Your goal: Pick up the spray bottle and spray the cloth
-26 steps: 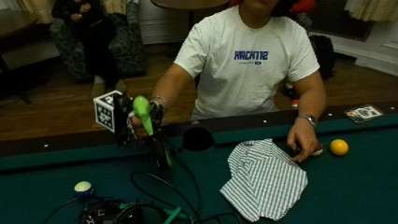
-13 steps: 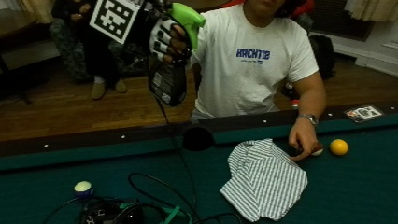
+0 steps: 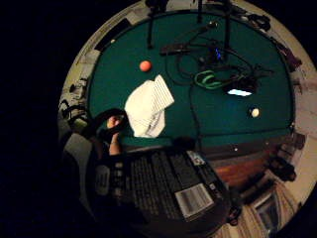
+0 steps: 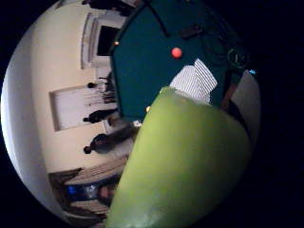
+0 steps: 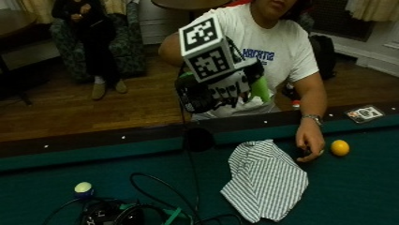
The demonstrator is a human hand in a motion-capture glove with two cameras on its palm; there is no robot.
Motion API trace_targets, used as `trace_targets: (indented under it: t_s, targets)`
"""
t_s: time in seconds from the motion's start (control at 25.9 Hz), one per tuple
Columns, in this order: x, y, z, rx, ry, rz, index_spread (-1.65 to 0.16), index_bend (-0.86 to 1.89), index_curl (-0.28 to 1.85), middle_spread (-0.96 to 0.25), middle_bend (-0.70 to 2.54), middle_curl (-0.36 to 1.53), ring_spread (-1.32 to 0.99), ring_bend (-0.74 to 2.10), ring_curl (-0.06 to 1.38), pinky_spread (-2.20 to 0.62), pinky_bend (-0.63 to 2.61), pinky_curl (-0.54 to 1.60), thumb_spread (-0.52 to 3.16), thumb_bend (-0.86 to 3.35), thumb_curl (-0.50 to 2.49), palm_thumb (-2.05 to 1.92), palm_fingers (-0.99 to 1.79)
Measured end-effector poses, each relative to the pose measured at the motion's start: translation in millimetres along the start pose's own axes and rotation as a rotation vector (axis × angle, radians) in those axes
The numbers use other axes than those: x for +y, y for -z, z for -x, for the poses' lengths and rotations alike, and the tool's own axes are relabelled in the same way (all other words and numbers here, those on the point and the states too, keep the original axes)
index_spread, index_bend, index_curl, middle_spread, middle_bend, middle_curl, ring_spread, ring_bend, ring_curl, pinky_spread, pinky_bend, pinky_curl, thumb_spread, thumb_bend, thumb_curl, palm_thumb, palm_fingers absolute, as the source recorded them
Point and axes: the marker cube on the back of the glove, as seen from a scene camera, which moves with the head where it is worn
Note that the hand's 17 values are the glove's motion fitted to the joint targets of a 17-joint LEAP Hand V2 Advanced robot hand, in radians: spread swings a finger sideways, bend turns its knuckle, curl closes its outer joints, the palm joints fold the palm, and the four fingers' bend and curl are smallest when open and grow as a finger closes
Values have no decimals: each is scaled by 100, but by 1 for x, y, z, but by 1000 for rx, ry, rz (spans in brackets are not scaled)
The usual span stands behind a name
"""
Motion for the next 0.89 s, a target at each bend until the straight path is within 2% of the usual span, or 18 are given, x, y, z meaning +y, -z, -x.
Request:
trace_targets:
  t_s: [0.42,0.89]
  targets:
    - [-40,-111,22,471,-81,264,-26,47,56,-19,70,57,-21,74,48,-31,40,40,29,-3,76,91,139]
    - [-56,-222,5,691,-159,454,-26,46,57,-19,71,57,-21,74,48,-32,40,40,29,-3,78,90,139]
